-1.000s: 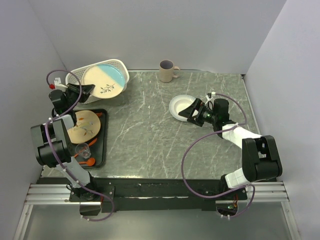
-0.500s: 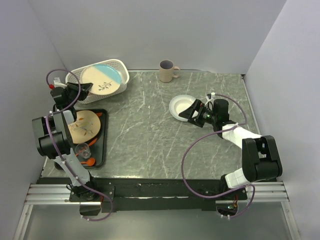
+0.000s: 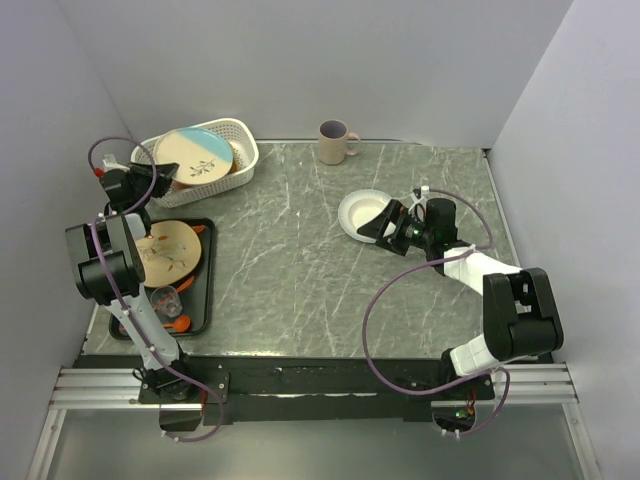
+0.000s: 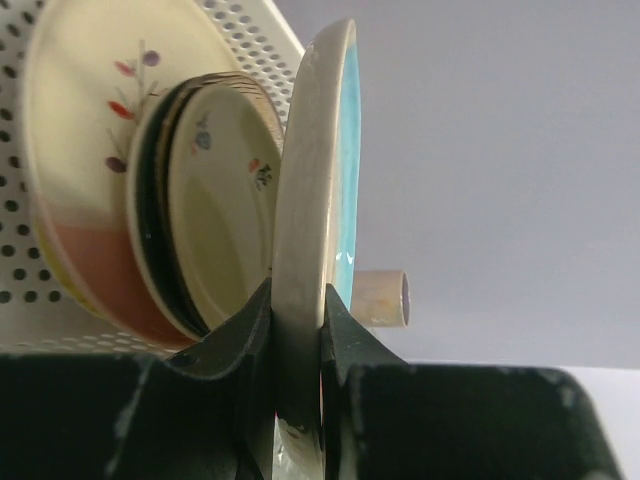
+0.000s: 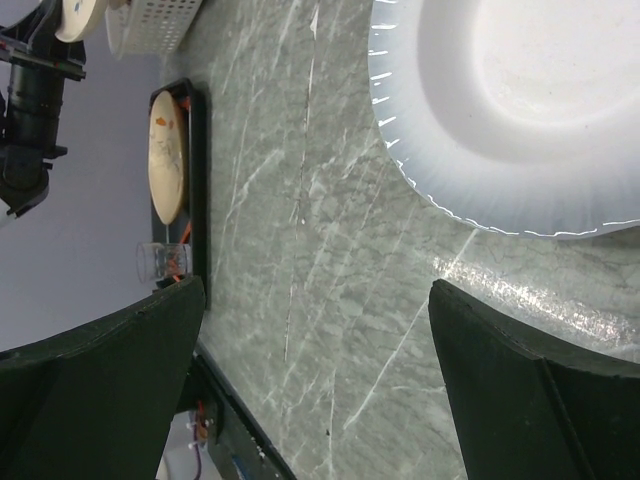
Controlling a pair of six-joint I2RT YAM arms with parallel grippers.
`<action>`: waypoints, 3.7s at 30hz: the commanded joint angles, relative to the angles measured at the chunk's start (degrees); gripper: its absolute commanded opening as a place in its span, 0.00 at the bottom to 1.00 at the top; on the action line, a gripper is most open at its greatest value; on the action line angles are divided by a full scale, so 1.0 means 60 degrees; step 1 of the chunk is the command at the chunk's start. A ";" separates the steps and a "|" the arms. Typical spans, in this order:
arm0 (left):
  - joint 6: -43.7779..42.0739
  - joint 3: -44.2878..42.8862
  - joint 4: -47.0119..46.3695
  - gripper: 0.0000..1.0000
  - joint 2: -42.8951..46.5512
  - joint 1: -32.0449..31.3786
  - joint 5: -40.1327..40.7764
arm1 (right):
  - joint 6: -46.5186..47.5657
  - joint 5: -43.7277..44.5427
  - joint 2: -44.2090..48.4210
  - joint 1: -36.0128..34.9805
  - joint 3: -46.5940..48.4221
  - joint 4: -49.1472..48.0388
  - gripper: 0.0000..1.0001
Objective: Place the plates into the plastic bin on the countertop
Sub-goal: Place the plate in the plastic bin, then pick up the plate at the center of the board.
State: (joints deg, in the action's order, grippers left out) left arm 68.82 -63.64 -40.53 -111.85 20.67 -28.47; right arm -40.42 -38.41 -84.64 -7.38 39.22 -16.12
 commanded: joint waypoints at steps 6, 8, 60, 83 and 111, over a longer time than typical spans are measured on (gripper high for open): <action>0.0308 -0.1141 -0.0979 0.01 -0.0049 0.0086 0.0087 | 0.0277 -0.0043 -0.0263 -0.0045 0.0465 0.0006 1.00; 0.0279 -0.1171 -0.0891 0.01 -0.0093 0.0086 0.0145 | 0.0307 -0.0028 -0.0263 -0.0030 0.0480 0.0021 1.00; -0.1743 -0.0982 0.2816 0.99 0.1634 0.0028 0.2812 | 0.0395 0.0279 -0.0029 -0.0016 0.0245 0.0035 1.00; -0.3676 0.0584 0.3899 0.99 0.3774 -0.3250 0.1684 | 0.0366 0.1845 0.1567 0.0218 -0.0267 0.0592 0.98; -0.3560 0.2227 0.2801 0.99 0.3246 -0.7194 0.1771 | -0.1260 0.1729 -0.0657 0.1566 -0.0693 -0.1151 0.80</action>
State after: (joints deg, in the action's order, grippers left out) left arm 47.68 -51.33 -20.16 -94.26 -22.41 -18.09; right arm -45.28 -26.74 -85.86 1.54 32.05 -17.82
